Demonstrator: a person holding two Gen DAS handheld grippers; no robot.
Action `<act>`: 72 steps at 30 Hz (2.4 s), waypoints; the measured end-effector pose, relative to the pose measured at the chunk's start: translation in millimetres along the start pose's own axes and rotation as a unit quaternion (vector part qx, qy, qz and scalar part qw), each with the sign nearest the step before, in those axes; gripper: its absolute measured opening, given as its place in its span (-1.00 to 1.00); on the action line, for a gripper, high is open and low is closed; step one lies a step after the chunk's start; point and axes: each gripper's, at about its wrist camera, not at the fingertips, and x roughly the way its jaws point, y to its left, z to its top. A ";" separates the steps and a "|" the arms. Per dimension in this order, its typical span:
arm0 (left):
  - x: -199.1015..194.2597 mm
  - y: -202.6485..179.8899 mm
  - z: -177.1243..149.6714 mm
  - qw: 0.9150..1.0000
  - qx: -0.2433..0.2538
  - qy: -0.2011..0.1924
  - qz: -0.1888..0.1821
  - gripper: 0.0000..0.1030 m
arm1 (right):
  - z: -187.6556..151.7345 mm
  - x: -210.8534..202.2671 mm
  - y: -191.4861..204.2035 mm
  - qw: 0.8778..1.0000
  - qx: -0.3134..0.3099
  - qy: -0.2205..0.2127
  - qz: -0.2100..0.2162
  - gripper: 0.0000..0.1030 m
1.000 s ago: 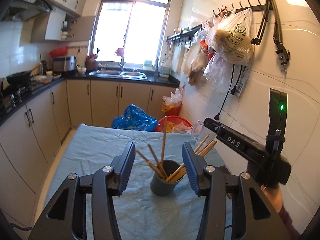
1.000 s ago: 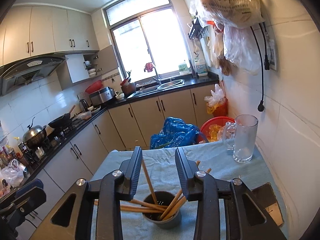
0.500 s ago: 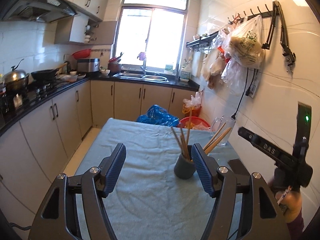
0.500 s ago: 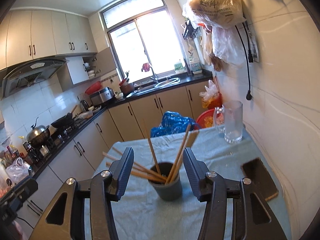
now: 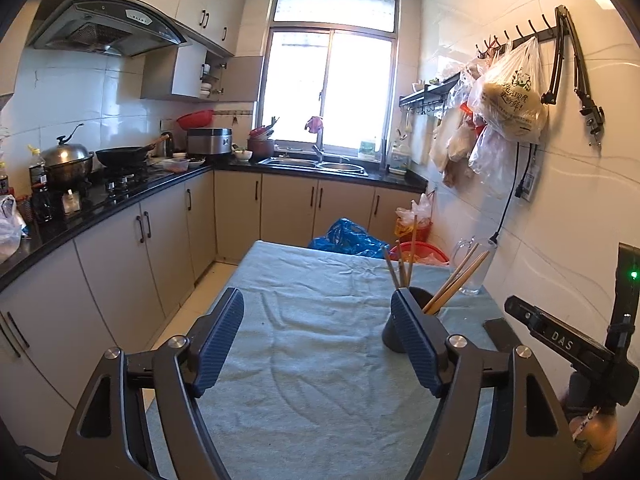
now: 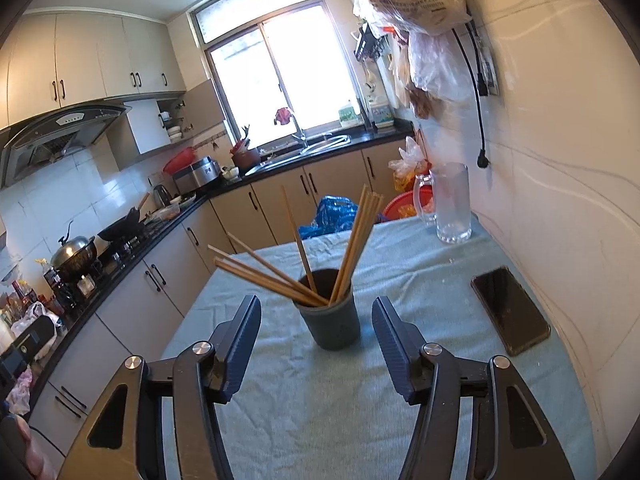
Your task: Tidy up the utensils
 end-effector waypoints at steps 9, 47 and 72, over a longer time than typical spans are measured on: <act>-1.9 -4.3 -6.7 0.999 0.018 0.005 0.026 0.57 | -28.1 -2.5 -6.6 0.999 -0.003 0.028 -0.018 0.30; 27.7 -12.0 -10.5 0.996 0.017 -0.019 0.091 0.99 | -60.5 32.5 -11.3 0.995 -0.013 0.081 -0.048 0.43; 49.7 6.1 -27.6 0.995 0.021 0.039 0.095 1.00 | -73.0 42.0 24.8 0.991 -0.062 0.097 -0.062 0.49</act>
